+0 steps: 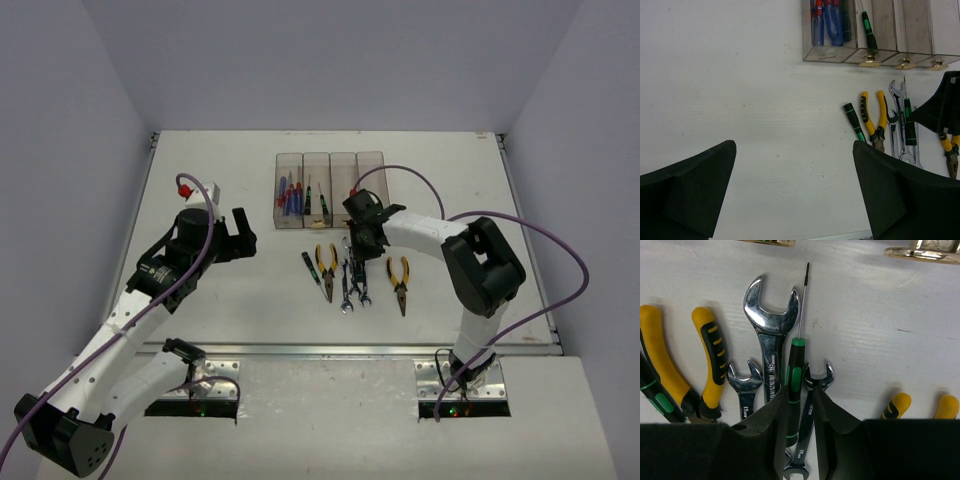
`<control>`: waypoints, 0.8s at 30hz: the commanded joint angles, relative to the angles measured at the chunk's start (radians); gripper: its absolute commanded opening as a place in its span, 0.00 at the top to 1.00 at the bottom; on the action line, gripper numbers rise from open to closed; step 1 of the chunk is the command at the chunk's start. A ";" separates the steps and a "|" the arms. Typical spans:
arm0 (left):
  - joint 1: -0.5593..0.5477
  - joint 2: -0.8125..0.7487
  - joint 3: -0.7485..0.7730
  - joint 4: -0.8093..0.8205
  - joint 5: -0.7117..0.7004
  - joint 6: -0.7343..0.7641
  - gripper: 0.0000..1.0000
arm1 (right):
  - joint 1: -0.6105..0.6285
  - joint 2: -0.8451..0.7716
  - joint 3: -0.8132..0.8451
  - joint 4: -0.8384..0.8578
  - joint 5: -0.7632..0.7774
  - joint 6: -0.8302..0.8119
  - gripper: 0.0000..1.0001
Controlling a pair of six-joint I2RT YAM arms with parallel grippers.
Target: Sort the tools into containers
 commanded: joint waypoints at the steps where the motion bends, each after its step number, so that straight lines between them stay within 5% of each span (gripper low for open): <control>1: -0.006 -0.005 0.001 0.033 0.001 0.009 0.00 | 0.010 0.016 0.011 0.040 -0.009 0.023 0.74; 16: -0.006 -0.015 0.000 0.033 0.004 0.009 0.00 | 0.028 0.053 -0.045 0.048 0.024 0.066 0.97; 24: -0.006 -0.015 0.000 0.034 0.002 0.009 0.00 | 0.037 -0.148 -0.089 0.037 0.057 0.076 0.99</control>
